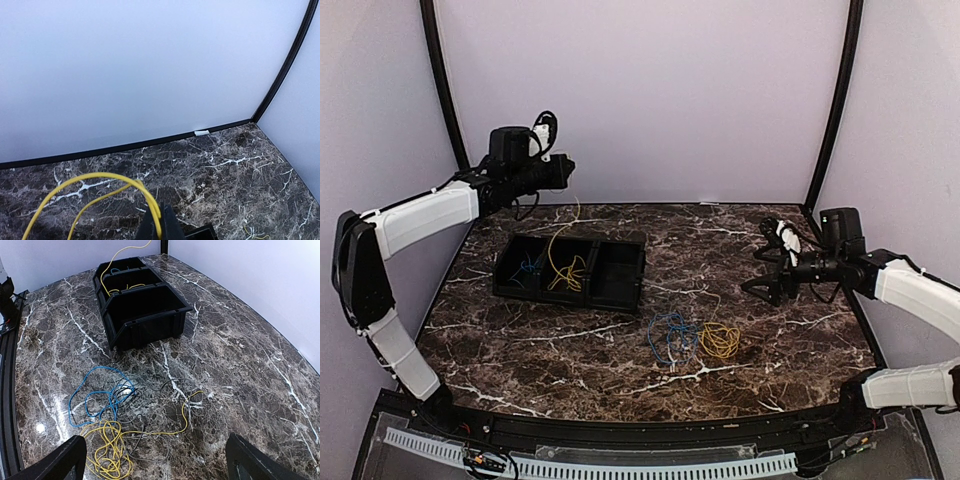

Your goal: Untangle the cables

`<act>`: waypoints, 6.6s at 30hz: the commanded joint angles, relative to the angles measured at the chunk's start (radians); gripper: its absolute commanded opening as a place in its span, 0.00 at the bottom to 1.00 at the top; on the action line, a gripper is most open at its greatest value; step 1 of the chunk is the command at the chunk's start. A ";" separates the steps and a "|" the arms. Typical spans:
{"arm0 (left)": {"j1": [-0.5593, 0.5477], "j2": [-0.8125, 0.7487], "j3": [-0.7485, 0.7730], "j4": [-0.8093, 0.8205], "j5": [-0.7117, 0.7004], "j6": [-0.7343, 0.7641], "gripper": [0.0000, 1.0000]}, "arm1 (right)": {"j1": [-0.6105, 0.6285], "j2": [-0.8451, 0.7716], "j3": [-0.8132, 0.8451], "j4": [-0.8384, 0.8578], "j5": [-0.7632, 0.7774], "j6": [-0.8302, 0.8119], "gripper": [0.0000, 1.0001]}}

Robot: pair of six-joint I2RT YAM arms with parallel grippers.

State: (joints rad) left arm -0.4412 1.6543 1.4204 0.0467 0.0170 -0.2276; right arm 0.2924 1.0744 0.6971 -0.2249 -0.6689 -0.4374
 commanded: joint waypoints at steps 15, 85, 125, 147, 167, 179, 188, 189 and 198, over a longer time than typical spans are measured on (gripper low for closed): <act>0.004 0.003 -0.297 0.311 0.066 -0.029 0.00 | -0.015 0.006 -0.010 0.012 -0.010 -0.034 0.99; -0.068 0.164 -0.216 -0.189 -0.140 -0.414 0.33 | -0.015 0.059 0.012 -0.047 -0.003 -0.089 0.99; -0.571 -0.239 -0.599 0.251 0.003 -0.113 0.35 | 0.042 0.316 0.139 -0.370 0.065 -0.336 0.56; -0.684 -0.077 -0.558 0.362 -0.022 -0.139 0.35 | 0.123 0.506 0.204 -0.407 0.050 -0.284 0.01; -0.821 0.250 -0.405 1.018 -0.250 0.290 0.56 | 0.201 0.396 0.587 -0.769 -0.173 -0.309 0.00; -0.728 0.454 -0.277 1.026 -0.210 0.246 0.10 | 0.202 0.366 0.903 -0.863 -0.285 -0.265 0.00; -0.639 0.523 -0.292 0.926 -0.149 0.124 0.00 | 0.091 0.348 1.248 -0.788 -0.400 -0.141 0.00; -0.633 0.528 -0.282 0.908 -0.141 0.123 0.00 | 0.059 0.357 1.297 -0.795 -0.423 -0.133 0.00; -0.620 0.547 -0.270 0.812 -0.134 0.112 0.00 | -0.126 0.352 1.429 -0.754 -0.567 -0.072 0.00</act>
State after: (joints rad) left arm -1.0912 2.0968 1.2762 1.2255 -0.0624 -0.0898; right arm 0.2245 1.5169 2.0571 -1.2251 -1.0325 -0.5564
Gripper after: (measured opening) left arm 0.008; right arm 0.012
